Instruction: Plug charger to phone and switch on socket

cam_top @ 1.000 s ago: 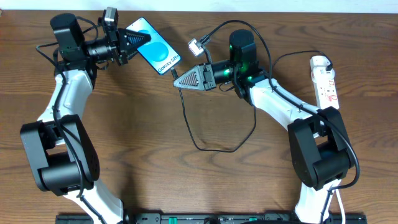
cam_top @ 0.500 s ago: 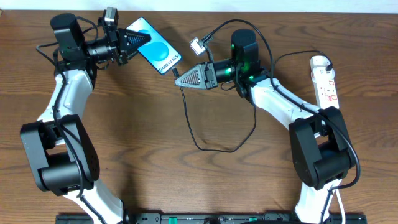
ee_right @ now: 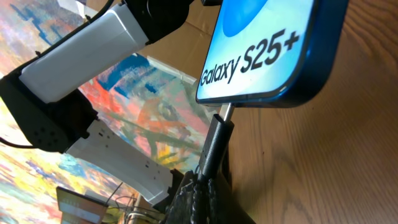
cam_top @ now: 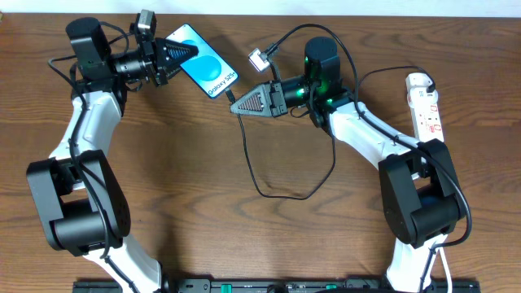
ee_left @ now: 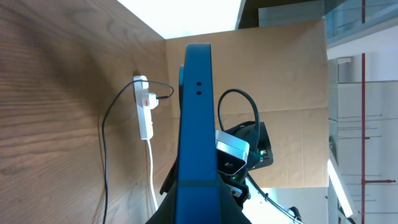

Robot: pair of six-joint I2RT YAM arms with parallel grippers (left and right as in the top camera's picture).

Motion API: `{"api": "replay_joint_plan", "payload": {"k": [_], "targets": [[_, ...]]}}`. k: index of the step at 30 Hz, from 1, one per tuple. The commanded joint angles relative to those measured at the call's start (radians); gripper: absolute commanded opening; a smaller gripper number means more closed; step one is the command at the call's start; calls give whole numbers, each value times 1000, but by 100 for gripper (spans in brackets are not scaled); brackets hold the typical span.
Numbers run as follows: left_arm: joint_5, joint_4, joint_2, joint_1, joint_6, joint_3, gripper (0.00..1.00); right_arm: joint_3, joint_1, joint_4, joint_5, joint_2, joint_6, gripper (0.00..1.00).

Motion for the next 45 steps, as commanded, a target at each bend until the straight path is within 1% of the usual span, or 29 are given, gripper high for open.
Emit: {"api": "replay_joint_plan", "payload": {"k": [1, 5, 17, 25, 32, 45], "targets": [[55, -5, -23, -12, 32, 14, 7, 9, -10, 13, -1, -8, -13, 1], [55, -29, -23, -18, 32, 14, 7, 9, -9, 13, -10, -8, -20, 1], [56, -31, -23, -76, 32, 14, 7, 9, -9, 13, -68, -8, -31, 1], [56, -31, -23, -77, 32, 11, 7, 9, -51, 13, -117, -8, -30, 1], [56, -31, -23, -77, 32, 11, 7, 9, -94, 13, -121, -8, -38, 1], [56, -30, -23, -86, 32, 7, 7, 9, -88, 11, -125, -7, -56, 1]]}}
